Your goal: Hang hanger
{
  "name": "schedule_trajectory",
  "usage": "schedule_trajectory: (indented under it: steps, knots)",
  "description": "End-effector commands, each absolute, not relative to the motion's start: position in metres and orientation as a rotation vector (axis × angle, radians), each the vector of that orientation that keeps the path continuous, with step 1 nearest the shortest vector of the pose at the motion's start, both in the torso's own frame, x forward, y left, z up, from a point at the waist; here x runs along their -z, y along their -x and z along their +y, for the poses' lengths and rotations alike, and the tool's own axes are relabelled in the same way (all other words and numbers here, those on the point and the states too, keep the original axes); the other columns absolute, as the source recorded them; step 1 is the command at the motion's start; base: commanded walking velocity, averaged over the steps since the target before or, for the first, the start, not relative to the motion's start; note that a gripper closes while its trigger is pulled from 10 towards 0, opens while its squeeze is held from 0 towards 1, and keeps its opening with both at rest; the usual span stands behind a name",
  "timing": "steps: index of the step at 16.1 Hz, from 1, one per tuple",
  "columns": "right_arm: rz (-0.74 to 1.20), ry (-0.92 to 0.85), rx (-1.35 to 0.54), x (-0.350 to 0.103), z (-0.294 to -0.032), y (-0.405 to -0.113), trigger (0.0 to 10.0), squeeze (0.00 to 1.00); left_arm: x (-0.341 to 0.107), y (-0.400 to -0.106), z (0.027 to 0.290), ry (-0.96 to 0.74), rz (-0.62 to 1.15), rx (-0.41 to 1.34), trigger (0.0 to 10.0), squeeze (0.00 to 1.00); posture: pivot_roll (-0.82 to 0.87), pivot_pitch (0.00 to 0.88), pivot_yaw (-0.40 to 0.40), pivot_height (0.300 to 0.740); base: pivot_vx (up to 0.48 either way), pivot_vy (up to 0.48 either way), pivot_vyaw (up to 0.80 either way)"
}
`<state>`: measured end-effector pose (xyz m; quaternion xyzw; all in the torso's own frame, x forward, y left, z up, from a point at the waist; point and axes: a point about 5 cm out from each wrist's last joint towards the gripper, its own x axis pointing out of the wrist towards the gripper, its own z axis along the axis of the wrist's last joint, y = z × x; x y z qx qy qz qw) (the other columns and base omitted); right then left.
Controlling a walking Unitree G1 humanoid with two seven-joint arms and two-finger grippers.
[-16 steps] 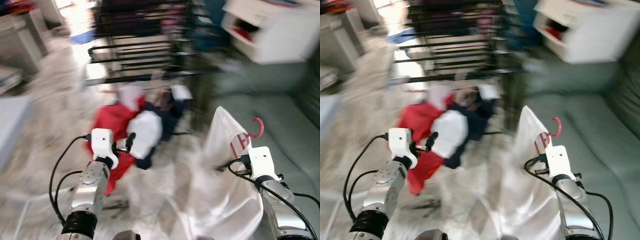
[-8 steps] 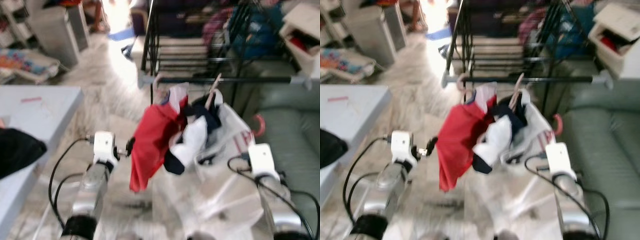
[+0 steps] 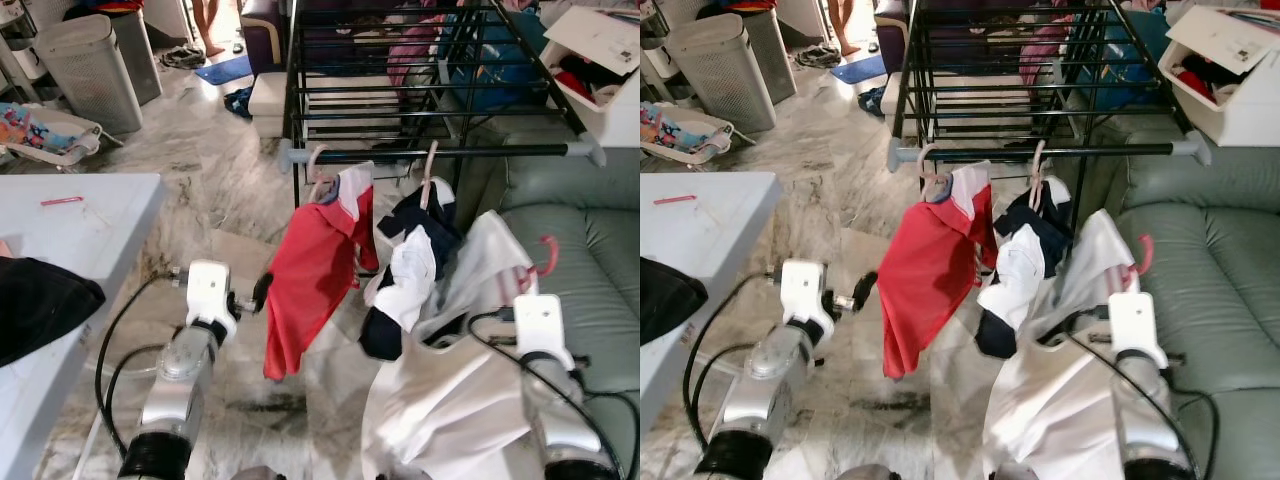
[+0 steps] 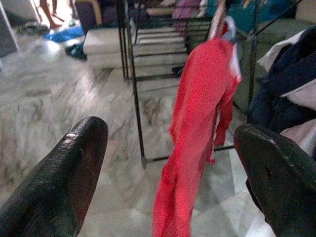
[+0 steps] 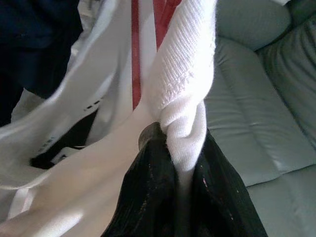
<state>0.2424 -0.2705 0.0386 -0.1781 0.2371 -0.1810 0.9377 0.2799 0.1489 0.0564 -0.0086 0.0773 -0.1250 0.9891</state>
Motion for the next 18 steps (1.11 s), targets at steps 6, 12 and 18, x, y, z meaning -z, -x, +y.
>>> schedule_trajectory:
  steps: [6,12,18]
  knots:
    - [0.336,0.408,0.332,-0.065,-0.266,-0.260,10.0,0.00,-0.063,-0.280,0.144,0.027,0.139,0.265,10.0,0.00,-0.05,0.000,0.045,0.740,0.434,0.000,0.00]
    - [0.229,0.465,0.474,-0.087,-0.287,-0.265,10.0,0.00,-0.062,-0.278,0.139,0.034,0.146,0.282,10.0,0.00,-0.05,0.000,0.042,0.740,0.475,0.000,0.00]
    - [0.199,0.495,0.485,-0.097,-0.296,-0.272,10.0,0.00,-0.059,-0.276,0.138,0.035,0.162,0.255,10.0,0.00,-0.04,0.000,0.030,0.740,0.151,0.000,0.00]
